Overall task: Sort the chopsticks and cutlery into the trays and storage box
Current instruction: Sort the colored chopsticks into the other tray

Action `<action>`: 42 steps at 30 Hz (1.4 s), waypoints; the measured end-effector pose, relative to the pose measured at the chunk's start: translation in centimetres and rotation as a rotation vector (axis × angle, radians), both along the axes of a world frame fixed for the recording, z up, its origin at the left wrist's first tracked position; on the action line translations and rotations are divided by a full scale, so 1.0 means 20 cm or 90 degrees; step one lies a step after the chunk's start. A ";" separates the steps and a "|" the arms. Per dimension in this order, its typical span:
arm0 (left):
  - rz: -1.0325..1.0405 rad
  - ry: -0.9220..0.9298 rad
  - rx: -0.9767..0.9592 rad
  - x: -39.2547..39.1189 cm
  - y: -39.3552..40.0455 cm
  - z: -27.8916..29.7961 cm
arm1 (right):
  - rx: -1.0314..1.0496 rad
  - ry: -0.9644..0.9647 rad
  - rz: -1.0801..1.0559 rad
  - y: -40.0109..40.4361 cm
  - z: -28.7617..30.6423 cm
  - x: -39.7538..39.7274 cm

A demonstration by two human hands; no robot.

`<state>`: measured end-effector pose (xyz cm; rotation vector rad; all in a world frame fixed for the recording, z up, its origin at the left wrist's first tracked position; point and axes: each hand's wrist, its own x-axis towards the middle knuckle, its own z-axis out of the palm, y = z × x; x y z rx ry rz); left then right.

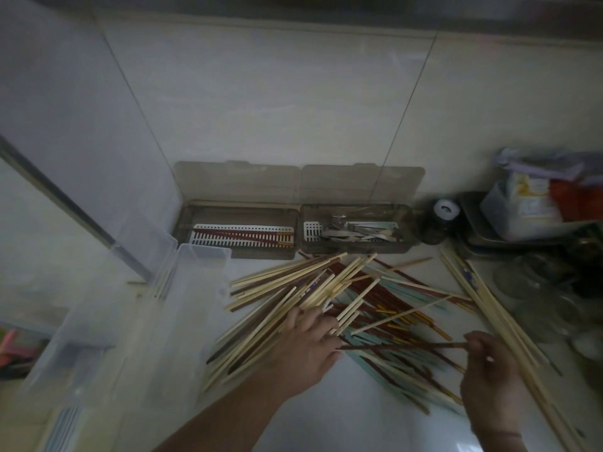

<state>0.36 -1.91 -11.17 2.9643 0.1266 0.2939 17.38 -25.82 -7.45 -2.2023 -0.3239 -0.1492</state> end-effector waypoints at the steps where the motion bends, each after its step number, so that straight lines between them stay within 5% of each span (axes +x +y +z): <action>1: 0.001 -0.009 -0.012 0.01 0.00 0.00 | 0.034 0.023 -0.014 0.02 0.03 0.01; 8: 0.081 -0.135 -0.135 0.08 0.15 0.06 | 0.036 0.053 -0.031 0.16 0.04 0.08; 11: 0.185 -0.209 -0.127 0.07 0.36 0.15 | -0.031 0.047 0.126 0.31 0.13 0.05; 16: 0.326 -0.266 -0.079 0.01 0.73 0.28 | -0.256 -0.184 0.359 0.62 0.17 0.03; 20: 0.490 -0.152 -0.117 -0.04 0.83 0.28 | -0.247 -0.209 0.300 0.94 0.18 0.10; 26: 0.485 0.130 -0.048 -0.09 0.80 0.23 | -0.299 -0.207 0.337 1.41 0.18 0.09; 35: 0.485 0.129 -0.038 -0.09 0.80 0.26 | -0.490 -0.149 0.475 1.66 0.10 0.01; 42: 0.484 0.150 -0.022 -0.07 0.80 0.26 | -0.388 -0.199 0.467 1.48 0.11 0.15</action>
